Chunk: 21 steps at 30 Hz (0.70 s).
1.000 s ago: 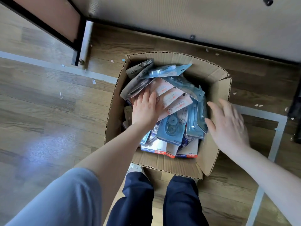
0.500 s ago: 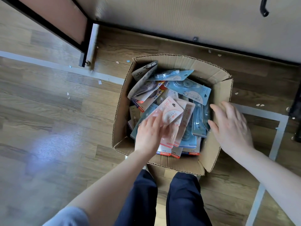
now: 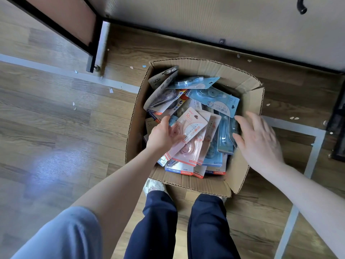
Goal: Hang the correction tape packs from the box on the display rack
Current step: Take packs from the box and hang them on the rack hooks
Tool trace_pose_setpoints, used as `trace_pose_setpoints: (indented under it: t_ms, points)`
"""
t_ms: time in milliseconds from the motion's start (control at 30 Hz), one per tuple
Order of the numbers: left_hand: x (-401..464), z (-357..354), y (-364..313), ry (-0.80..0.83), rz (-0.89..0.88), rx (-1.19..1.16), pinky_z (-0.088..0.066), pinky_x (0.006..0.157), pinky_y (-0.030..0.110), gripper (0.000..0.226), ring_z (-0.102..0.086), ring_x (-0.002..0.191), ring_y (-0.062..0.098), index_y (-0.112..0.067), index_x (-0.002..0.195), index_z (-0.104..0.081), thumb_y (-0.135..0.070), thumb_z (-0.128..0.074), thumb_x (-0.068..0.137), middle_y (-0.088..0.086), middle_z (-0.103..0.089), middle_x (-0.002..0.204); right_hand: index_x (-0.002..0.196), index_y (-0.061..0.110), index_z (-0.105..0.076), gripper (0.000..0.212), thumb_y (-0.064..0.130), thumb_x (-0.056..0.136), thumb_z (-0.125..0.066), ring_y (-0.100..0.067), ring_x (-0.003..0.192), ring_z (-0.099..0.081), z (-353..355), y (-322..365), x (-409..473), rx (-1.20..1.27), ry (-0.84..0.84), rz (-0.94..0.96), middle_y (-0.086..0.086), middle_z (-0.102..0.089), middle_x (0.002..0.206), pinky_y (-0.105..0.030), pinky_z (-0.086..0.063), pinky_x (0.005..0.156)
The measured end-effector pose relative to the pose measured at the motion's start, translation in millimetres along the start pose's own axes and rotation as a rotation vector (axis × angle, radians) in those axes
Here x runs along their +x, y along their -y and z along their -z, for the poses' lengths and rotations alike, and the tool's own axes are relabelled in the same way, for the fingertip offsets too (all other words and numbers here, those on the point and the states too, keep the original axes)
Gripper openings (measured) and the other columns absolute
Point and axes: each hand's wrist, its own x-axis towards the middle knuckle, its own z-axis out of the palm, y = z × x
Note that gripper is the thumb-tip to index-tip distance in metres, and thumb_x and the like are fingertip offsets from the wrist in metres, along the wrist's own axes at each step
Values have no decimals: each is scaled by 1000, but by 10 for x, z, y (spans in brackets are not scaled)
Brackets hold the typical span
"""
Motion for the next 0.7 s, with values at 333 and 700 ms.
trace_pose_setpoints:
  t_ms: [333,700]
  points:
    - [-142,26,-9,-110,81,-111,-32,57,25,61,-47,78,13,-16,88,-39,-33,-89,59,-5,-47,87,141,13,-36,49,27,95,-48,-31,134,-34,108,23,41,-22,92,-11,-14,-34,145,-44,-30,109]
    - [-396,97,198,-241,175,-273,-37,63,31,60,-48,71,17,-11,89,-38,-37,-87,64,-9,-44,73,144,15,-30,52,31,98,-44,-26,131,-37,155,126,152,0,161,-16,-9,-38,143,-37,-34,105]
